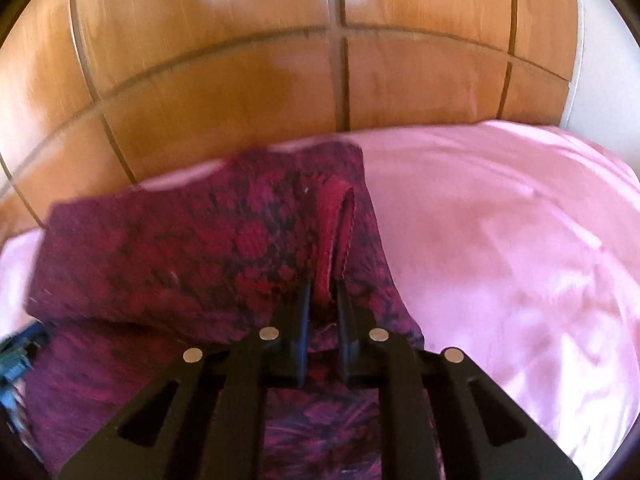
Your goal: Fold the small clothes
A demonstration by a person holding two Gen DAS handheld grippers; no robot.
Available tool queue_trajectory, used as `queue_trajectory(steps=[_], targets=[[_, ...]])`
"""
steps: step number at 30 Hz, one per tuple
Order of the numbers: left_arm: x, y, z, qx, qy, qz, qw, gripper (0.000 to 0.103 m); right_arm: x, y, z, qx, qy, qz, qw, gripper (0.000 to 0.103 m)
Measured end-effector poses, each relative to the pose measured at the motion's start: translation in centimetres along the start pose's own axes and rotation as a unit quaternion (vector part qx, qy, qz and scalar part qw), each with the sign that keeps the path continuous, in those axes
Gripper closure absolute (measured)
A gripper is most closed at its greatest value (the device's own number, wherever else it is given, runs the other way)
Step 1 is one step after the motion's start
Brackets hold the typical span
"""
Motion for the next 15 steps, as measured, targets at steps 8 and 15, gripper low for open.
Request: queue_trajectory(steps=[8,15], targets=[[1.1,1.2,-2.3,-0.011,-0.014,-0.028,0.9994,0.045,0.0,-0.7,-0.7,-0.005,-0.021,0.025,0.999,0.069],[3.5,1.6,-5.6,-0.017,-0.044,-0.008,0.9989,0.045,1.7,-0.8,-3.2,-0.015,-0.019,0.046,0.999,0.035]])
Point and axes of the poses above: each gripper's, at about its wrist camera, not at the fingertips, and z roughly the way its jaws point, y to its left, x to its underside, the point moved 3 cm from there along z, roughly the way its jaws point, and after that the axes turned 15 degrees about -x, right-handed, at the moved point
